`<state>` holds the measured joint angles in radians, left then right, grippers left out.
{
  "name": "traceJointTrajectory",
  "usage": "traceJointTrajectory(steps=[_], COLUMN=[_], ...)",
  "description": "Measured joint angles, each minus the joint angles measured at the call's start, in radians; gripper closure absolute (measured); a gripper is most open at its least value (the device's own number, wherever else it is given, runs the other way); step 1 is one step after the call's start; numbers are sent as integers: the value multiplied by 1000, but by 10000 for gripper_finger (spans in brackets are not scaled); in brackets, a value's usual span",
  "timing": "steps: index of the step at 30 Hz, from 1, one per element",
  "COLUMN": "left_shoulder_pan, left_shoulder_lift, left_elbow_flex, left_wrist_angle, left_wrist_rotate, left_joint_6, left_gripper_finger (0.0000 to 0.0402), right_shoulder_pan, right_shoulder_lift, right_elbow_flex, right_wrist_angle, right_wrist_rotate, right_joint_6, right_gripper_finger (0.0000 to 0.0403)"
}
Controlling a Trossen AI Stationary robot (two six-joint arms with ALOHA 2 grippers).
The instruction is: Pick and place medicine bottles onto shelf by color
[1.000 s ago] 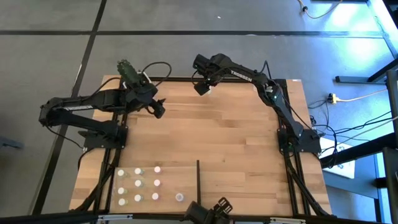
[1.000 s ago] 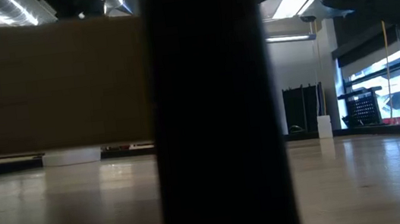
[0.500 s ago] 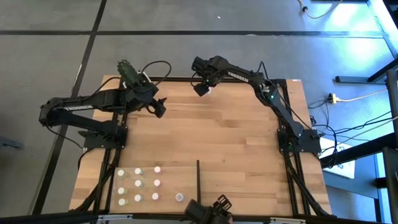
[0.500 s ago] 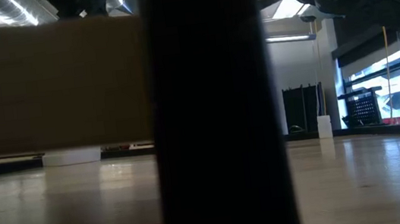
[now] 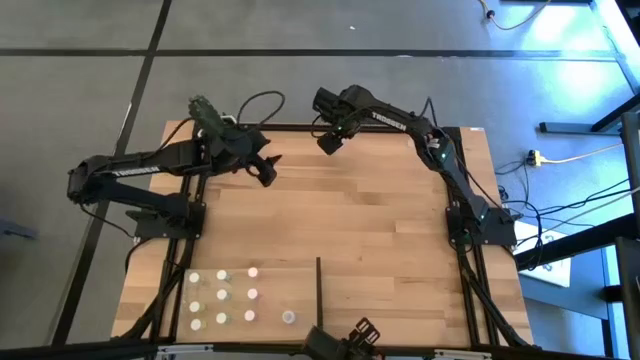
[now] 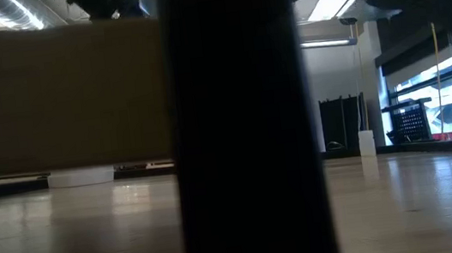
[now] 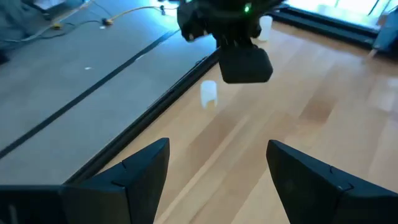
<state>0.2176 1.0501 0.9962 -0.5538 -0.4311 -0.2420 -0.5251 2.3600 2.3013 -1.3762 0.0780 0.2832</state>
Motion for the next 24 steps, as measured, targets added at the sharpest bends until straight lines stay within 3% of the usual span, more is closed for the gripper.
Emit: traceJointTrajectory(steps=[13,20,24], left_shoulder_pan=[181,218,219], left_shoulder_lift=[234,322,327], left_elbow_flex=[0,0,0], left_wrist_angle=[211,210,205], left_wrist_rotate=[335,344,344], left_joint_6=[147,147,147], left_gripper_finger=[139,139,139], right_shoulder_pan=[5,6,-6], right_shoulder_lift=[-218,-264,-264], right_elbow_flex=[2,2,1], right_wrist_angle=[2,4,-5], right_wrist_rotate=[114,106,-5], right_joint_6=[-105,-197,-229], right_gripper_finger=[169,169,169])
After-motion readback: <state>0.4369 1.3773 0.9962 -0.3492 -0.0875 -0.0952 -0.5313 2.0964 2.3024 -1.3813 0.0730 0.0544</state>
